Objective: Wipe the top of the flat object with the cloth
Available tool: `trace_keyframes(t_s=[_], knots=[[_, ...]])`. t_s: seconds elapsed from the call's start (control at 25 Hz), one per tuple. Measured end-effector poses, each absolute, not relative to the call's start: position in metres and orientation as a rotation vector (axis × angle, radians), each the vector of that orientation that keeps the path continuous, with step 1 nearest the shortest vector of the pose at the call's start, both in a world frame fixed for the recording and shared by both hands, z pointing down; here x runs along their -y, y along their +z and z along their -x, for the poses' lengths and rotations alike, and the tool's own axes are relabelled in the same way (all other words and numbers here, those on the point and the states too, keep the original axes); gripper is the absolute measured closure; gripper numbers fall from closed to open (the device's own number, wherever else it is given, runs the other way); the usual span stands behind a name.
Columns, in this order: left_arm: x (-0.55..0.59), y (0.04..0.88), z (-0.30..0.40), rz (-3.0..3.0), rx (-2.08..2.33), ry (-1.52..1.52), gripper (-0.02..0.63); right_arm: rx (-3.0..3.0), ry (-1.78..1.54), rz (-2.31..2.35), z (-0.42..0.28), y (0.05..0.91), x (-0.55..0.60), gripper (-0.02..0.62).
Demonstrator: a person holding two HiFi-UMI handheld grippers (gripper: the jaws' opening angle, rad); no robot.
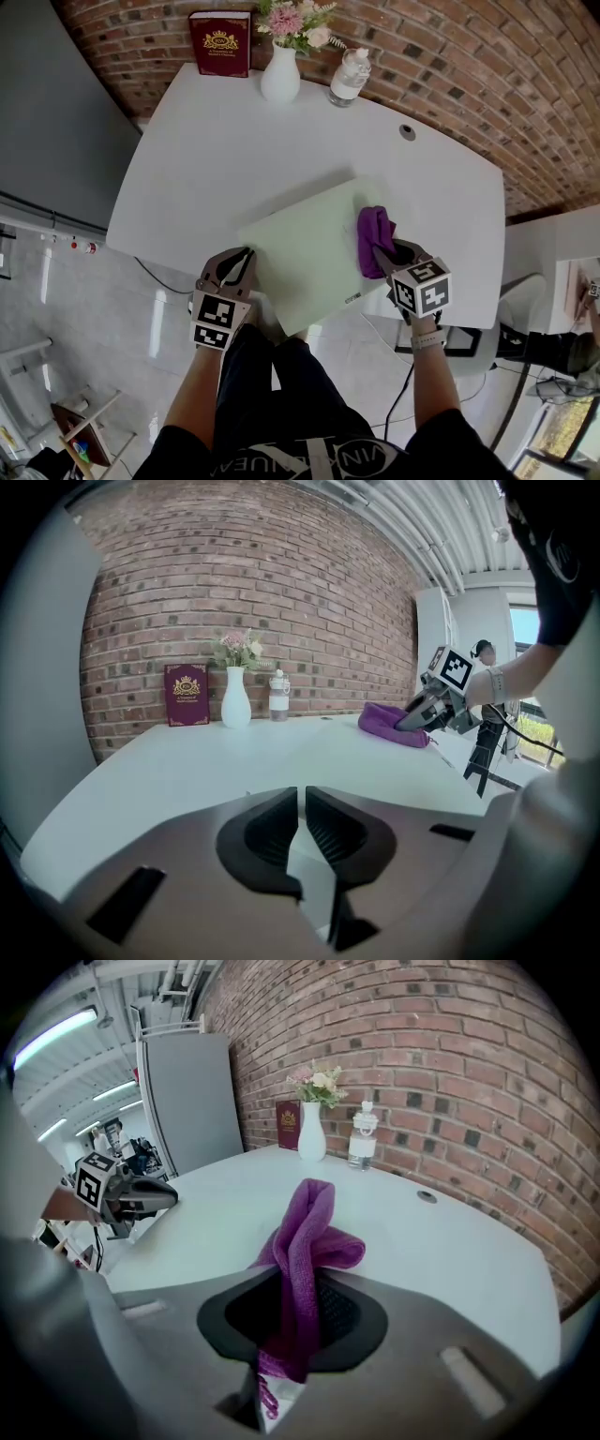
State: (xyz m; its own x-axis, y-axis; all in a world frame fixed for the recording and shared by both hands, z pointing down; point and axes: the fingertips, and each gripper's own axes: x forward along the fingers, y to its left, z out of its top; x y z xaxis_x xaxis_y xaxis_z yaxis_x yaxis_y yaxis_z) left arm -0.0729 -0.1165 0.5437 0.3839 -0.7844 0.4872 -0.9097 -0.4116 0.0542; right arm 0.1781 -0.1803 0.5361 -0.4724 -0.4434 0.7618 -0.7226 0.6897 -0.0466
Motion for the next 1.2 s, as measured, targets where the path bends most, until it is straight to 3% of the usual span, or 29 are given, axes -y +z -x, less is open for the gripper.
trace_keyframes(t_s=[0.64, 0.8, 0.96, 1.2], knots=[[0.117, 0.544, 0.074, -2.311, 1.506, 0.538, 0.575, 1.994, 0.357, -1.054, -0.247, 0.536, 0.208, 0.528], [0.119, 0.539, 0.074, -2.317, 1.53, 0.533, 0.575, 1.93, 0.095, -1.159, -0.258, 0.513, 0.221, 0.528], [0.113, 0.525, 0.073, -2.343, 1.508, 0.444, 0.575, 2.076, 0.008, -1.235, -0.237, 0.473, 0.219, 0.528], [0.085, 0.517, 0.061, -2.361, 1.456, 0.447, 0.575, 2.411, 0.329, -0.998, -0.158, 0.462, 0.158, 0.528]])
